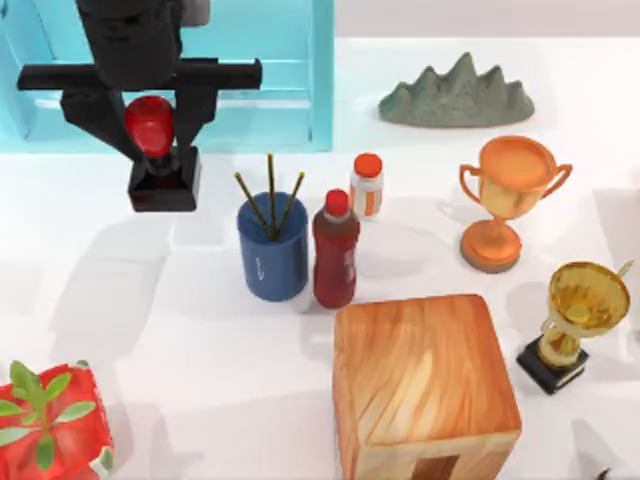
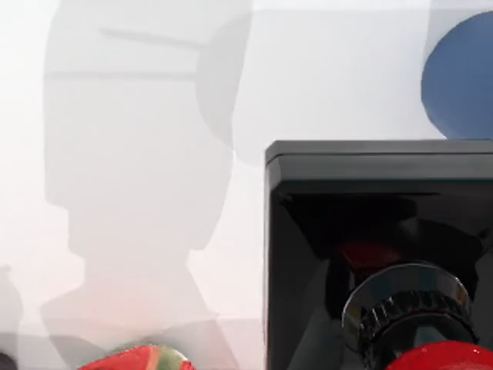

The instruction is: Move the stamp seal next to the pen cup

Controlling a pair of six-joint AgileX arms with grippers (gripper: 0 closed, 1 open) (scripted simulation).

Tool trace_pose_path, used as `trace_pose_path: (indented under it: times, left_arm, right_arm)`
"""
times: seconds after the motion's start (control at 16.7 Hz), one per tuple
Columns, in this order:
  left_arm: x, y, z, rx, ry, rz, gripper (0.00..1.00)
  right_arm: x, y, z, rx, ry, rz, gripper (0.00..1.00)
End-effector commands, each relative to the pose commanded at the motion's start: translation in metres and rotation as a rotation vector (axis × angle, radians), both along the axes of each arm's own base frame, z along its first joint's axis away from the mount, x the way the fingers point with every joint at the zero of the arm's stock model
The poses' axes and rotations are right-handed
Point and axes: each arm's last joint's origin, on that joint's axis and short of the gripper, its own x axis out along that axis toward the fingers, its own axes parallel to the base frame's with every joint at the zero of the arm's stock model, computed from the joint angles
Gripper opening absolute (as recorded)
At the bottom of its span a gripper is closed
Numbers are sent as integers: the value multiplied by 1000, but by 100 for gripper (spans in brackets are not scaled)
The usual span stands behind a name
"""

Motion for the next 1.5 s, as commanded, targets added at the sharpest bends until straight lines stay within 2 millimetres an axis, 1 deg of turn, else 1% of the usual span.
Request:
trace_pose_path:
  times: [0.24, 0.48, 0.72, 1.5]
  left_arm:
    - [1, 1, -3, 0, -1, 2, 0]
    - [0, 0, -14, 1, 1, 0, 0]
    - [0, 0, -15, 0, 0, 0, 0]
    - [0, 0, -15, 0, 0, 0, 98]
  right_arm:
    - [0, 0, 0, 0, 0, 0, 100]
    - [0, 0, 0, 0, 0, 0, 100]
    - [0, 0, 0, 0, 0, 0, 100]
    - [0, 0, 0, 0, 0, 0, 100]
